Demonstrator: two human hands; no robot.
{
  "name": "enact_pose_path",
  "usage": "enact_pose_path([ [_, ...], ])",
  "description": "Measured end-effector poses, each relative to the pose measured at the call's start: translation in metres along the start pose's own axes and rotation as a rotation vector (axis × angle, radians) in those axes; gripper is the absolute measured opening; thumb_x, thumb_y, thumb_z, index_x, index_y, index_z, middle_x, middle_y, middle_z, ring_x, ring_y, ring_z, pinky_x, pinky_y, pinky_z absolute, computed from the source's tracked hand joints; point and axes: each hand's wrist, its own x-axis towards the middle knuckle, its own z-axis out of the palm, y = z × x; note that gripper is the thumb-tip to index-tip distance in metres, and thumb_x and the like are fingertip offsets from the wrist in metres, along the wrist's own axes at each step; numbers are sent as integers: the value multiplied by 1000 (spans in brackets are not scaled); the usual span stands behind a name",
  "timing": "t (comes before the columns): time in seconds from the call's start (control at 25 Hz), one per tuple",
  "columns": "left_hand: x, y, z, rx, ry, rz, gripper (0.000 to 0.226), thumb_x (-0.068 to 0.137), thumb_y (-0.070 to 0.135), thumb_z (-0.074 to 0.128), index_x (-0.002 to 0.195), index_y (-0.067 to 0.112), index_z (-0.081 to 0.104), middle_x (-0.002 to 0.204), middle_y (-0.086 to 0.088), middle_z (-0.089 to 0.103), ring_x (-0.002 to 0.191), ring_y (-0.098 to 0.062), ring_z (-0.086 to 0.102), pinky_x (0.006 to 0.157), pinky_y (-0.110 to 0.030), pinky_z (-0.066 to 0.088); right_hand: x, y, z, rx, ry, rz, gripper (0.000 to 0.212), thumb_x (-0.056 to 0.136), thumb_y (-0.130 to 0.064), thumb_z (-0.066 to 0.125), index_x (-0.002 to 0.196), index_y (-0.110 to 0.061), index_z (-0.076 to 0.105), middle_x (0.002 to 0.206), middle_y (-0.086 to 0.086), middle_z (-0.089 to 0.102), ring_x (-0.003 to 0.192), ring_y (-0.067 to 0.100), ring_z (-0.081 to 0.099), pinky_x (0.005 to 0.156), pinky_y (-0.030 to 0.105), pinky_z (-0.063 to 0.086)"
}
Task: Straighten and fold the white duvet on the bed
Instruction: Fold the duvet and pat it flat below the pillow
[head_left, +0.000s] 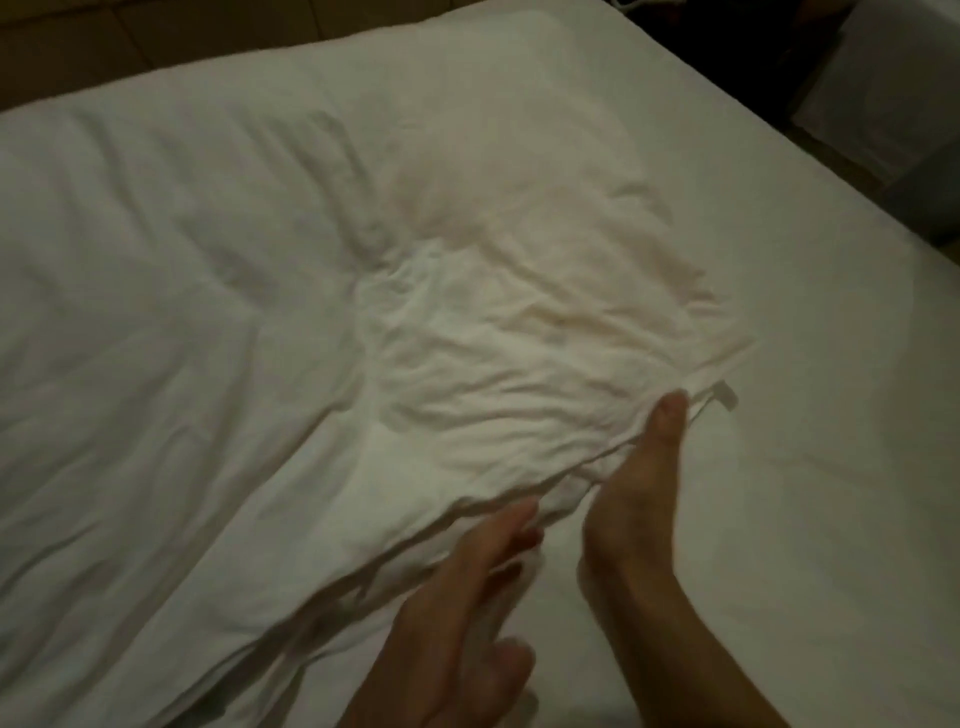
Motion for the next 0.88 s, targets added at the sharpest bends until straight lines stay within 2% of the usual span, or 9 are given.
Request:
enact_pose_path([
  [0.04,-7,-13,-2,-32,-69,16,80,73,77,62,145,47,40,151,15,42,134,-4,47,112,-37,39,-12,0,8,-29,-16,13,121,62,-105,21,160,-34,21,164,-16,23,149,1,22,125,36,19],
  [0.12,-6,-24,-11,-83,-111,-88,67,89,54,55,148,55,24,154,25,34,143,-5,33,114,-32,36,-34,-4,27,-136,-55,-16,121,65,-97,15,162,-24,10,168,-11,8,149,-3,8,125,28,8],
  [0.24,-2,-31,-26,-494,-167,-284,67,81,47,59,141,61,33,148,34,37,136,7,38,95,-32,50,-50,-7,60,-274,-83,-53,118,68,-89,9,160,-19,-11,168,-4,-15,152,4,-12,120,24,-8],
  [0.4,8,-56,-46,-619,-21,-428,52,74,37,56,125,46,49,121,34,61,114,12,55,73,-18,55,-58,2,89,-391,-84,-126,117,74,-87,11,156,-9,-19,165,7,-25,151,10,-21,124,33,-11],
  [0.52,6,-65,-50,-560,-72,-404,50,79,30,53,126,44,44,117,36,62,113,13,56,82,-22,55,-54,9,90,-401,-123,-125,119,74,-87,13,156,-7,-18,165,9,-24,151,10,-22,124,35,-11],
  [0.68,-10,-44,-55,-363,-217,-229,69,88,33,64,144,49,27,149,29,38,140,-1,37,106,-38,46,-66,15,73,-420,-144,-230,131,68,-100,6,158,-7,-14,166,6,-21,152,9,-19,122,26,-11],
  [0.72,-13,-36,-58,-250,-253,-167,72,90,34,61,148,45,19,154,29,31,143,-1,32,114,-38,38,-69,17,70,-433,-151,-246,132,67,-101,5,158,-8,-13,167,6,-21,152,8,-19,122,25,-11],
  [0.8,-26,-15,-66,-18,-274,-7,71,96,37,57,152,35,11,156,30,23,144,1,26,118,-24,25,-73,16,65,-446,-136,-246,132,66,-101,4,159,-8,-11,167,6,-18,152,9,-16,124,30,-10],
  [0.88,-40,11,-78,179,-197,179,68,98,53,47,153,24,22,156,22,31,144,-5,33,114,-17,28,-73,7,61,-489,-74,-341,126,71,-98,6,160,-9,-3,168,7,-12,154,13,-11,126,41,-4],
])
